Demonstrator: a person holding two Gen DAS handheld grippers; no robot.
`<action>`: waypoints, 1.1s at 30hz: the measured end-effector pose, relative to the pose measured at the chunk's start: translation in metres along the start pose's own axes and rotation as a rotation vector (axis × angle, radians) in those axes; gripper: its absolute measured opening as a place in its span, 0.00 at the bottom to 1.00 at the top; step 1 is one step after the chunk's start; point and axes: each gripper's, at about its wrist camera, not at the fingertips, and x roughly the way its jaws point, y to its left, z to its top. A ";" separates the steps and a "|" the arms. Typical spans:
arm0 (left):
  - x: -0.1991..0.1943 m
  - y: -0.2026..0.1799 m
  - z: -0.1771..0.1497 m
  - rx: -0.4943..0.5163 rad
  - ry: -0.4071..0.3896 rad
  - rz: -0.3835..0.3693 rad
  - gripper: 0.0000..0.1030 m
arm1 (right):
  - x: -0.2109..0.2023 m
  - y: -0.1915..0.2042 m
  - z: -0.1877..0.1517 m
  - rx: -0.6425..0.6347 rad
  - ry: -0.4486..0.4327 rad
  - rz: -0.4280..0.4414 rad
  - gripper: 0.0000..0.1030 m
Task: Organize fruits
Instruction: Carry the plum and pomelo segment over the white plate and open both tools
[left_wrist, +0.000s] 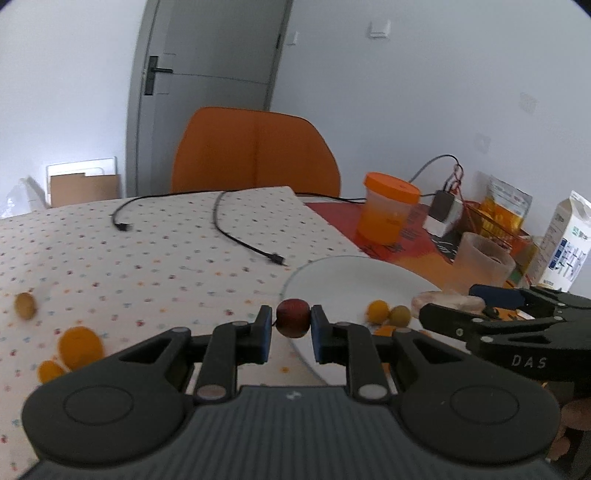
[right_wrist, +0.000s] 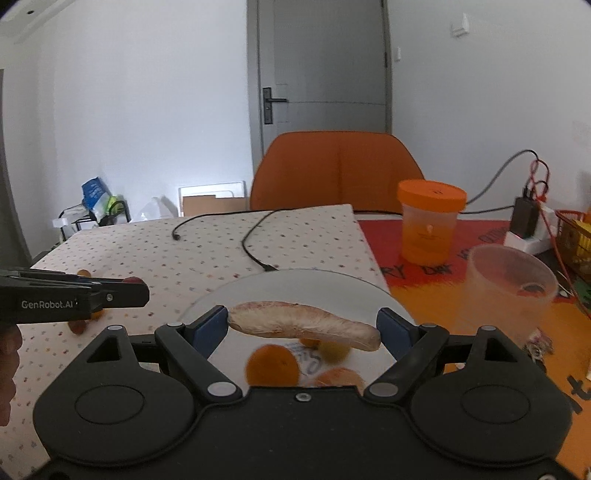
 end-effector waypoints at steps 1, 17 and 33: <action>0.002 -0.003 0.000 0.002 0.006 -0.007 0.20 | 0.000 -0.003 -0.001 0.005 0.003 -0.005 0.82; -0.001 0.010 -0.004 -0.010 0.026 0.048 0.45 | 0.005 -0.022 -0.008 0.042 0.008 -0.033 0.82; -0.035 0.047 -0.013 -0.056 -0.005 0.168 0.74 | 0.004 -0.001 -0.001 0.020 0.015 -0.013 0.85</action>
